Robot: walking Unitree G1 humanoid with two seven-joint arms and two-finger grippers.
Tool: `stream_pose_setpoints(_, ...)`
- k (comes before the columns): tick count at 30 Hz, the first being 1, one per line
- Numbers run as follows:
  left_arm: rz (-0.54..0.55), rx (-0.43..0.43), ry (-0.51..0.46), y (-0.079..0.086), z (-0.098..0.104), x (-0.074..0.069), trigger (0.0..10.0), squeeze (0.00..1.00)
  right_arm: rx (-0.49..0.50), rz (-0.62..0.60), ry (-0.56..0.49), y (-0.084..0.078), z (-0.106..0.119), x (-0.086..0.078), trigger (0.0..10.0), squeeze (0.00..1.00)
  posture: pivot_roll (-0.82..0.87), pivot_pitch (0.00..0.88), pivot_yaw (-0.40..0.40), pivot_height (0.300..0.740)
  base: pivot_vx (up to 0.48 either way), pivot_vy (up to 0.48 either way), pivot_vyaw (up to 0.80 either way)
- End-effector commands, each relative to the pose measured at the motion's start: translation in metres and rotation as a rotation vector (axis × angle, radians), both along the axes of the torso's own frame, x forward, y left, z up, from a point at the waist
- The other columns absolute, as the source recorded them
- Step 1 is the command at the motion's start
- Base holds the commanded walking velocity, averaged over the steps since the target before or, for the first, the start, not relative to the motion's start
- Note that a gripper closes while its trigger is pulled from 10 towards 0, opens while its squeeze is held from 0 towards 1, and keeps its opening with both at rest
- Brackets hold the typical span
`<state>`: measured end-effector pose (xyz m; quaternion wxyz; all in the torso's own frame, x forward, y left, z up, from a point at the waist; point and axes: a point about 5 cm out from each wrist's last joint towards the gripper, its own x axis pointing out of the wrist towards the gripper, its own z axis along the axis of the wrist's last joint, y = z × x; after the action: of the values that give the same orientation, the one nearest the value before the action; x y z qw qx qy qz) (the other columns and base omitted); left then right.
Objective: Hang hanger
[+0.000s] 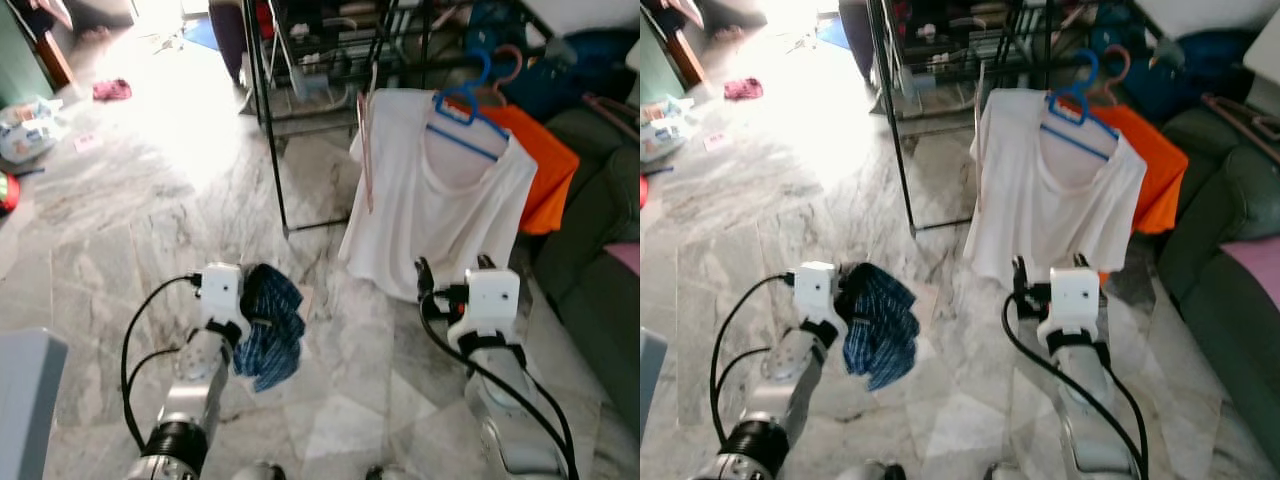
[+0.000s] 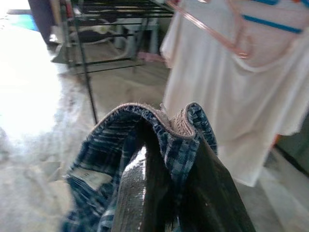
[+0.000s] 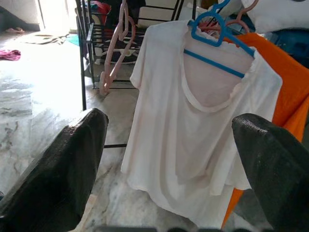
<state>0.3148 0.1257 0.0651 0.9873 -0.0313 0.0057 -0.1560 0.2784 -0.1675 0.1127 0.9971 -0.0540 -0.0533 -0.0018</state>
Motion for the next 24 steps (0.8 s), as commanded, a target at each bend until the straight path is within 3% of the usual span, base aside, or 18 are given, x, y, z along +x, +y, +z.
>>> stream_pose_setpoints(1,-0.015,0.005,-0.023,-0.001,0.004,0.001,10.0,0.0,-0.002,-0.01,0.001,-0.004,0.0,-0.002,10.0,0.0,-0.03,0.168,0.002,0.74,0.0,0.0,0.0)
stream_pose_setpoints(4,-0.011,0.005,-0.023,-0.001,0.003,0.001,10.0,0.0,-0.009,-0.002,-0.014,-0.004,0.003,-0.002,10.0,0.0,-0.03,0.162,0.001,0.74,0.0,0.0,0.0)
stream_pose_setpoints(18,0.0,0.015,-0.02,-0.004,0.003,0.003,10.0,0.0,-0.016,0.007,-0.021,-0.003,0.005,0.001,10.0,0.0,-0.04,0.119,0.003,0.74,0.0,0.0,0.75)
stream_pose_setpoints(24,-0.043,-0.03,-0.06,-0.012,0.013,0.006,10.0,0.0,-0.009,-0.039,-0.065,-0.007,0.016,0.005,10.0,0.0,-0.04,0.112,0.001,0.74,0.0,0.0,0.0)
